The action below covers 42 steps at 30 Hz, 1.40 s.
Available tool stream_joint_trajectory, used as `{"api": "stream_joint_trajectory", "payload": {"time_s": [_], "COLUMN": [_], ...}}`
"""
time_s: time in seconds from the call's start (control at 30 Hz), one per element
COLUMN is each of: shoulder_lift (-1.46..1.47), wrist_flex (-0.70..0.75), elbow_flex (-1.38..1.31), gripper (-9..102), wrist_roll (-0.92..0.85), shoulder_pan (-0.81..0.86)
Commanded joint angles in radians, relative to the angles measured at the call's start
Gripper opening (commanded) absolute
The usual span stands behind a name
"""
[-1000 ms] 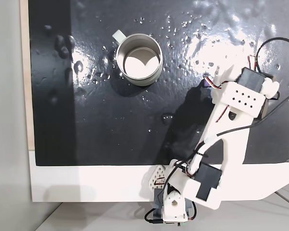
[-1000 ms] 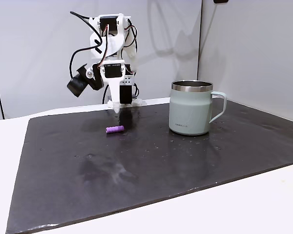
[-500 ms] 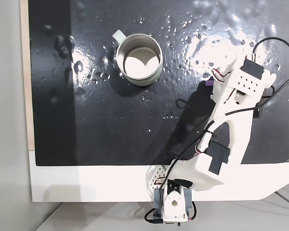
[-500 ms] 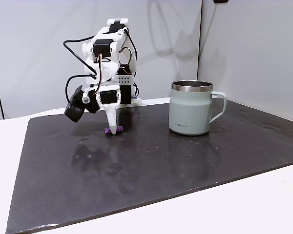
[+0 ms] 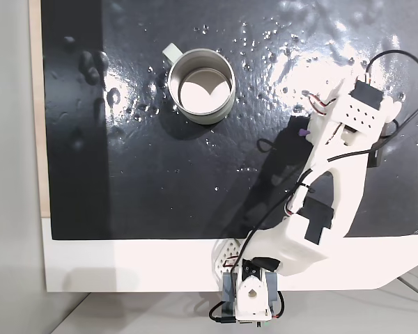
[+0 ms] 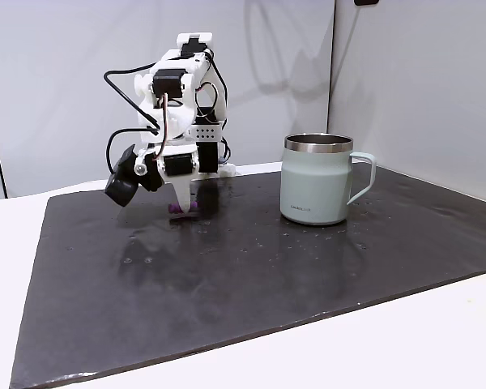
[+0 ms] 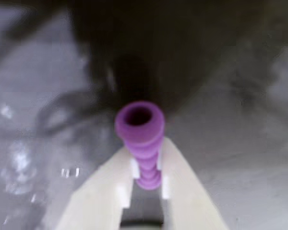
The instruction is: Grasp a pengrip and put it in the cup.
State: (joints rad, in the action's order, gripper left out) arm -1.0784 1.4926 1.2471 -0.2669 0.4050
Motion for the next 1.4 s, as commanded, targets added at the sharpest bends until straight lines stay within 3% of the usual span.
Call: {"api": "stream_joint_trajectory", "payload": {"time_s": [0.0,0.1,0.5,0.9,1.37], "shoulder_lift": [-0.143,-0.256,-0.704,-0.603,-0.288], "wrist_flex": [0.123,0.19,0.202,0.198,0.198], "elbow_flex": [-0.147,-0.17,-0.118,-0.339,-0.638], "gripper": [0,0,0,0,0], "wrist_roll": [0.025,0.043,0.046,0.21,0.264], "shoulder_pan": [-0.011,-0.02,-0.146,-0.545,-0.701]}}
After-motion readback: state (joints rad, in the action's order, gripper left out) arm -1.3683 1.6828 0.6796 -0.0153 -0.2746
